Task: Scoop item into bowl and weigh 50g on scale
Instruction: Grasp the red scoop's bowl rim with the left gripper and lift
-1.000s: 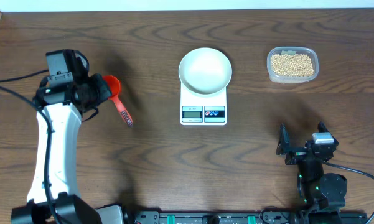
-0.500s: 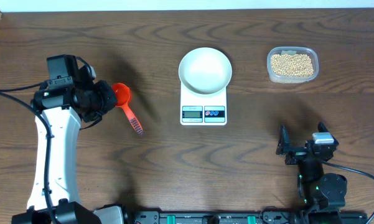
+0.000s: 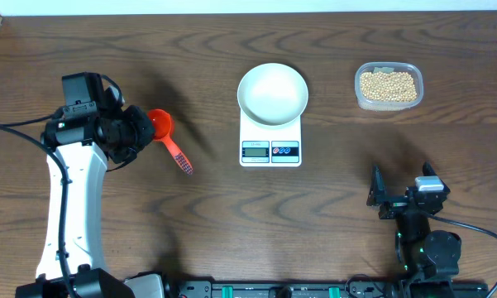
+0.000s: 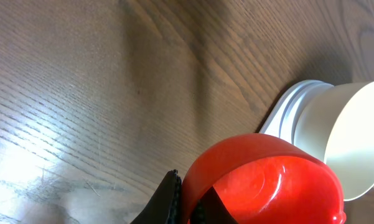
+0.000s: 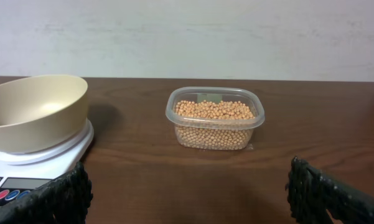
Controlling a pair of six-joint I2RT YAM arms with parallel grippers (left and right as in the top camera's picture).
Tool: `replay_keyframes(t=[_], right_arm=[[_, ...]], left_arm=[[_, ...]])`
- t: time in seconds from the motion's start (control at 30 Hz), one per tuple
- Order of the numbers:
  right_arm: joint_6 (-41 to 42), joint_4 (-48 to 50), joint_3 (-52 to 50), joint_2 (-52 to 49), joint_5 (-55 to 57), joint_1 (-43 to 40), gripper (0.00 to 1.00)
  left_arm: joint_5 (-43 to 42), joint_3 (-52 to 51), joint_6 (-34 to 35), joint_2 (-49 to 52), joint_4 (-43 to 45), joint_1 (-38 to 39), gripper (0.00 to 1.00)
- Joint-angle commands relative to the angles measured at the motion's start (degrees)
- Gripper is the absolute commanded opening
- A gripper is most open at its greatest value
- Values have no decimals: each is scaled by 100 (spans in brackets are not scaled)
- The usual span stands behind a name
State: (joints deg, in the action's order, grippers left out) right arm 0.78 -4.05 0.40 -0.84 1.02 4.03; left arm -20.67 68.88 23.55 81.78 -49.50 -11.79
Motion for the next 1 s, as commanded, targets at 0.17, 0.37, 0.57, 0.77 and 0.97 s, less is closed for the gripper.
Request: replay_keyframes(t=[0.17,0.37,0.57,0.77,0.97], right_arm=[[-63,-24,-9,42,-9,-20,99],[-63,-24,-9,42,-9,-20,99],[-63,-24,-9,42,-9,-20,99],[-63,-24,-9,42,-9,-20,99],[-63,-24,-9,42,-9,-20,99]], left_arm=[[74,24,505,-33,-17,2,7],[74,24,1270,-33,-144,2,7],[70,24,1711,-33,-560,2,7],[70,24,1792,-33,-769,2,7],[70,24,1788,-33,-769,2,7]])
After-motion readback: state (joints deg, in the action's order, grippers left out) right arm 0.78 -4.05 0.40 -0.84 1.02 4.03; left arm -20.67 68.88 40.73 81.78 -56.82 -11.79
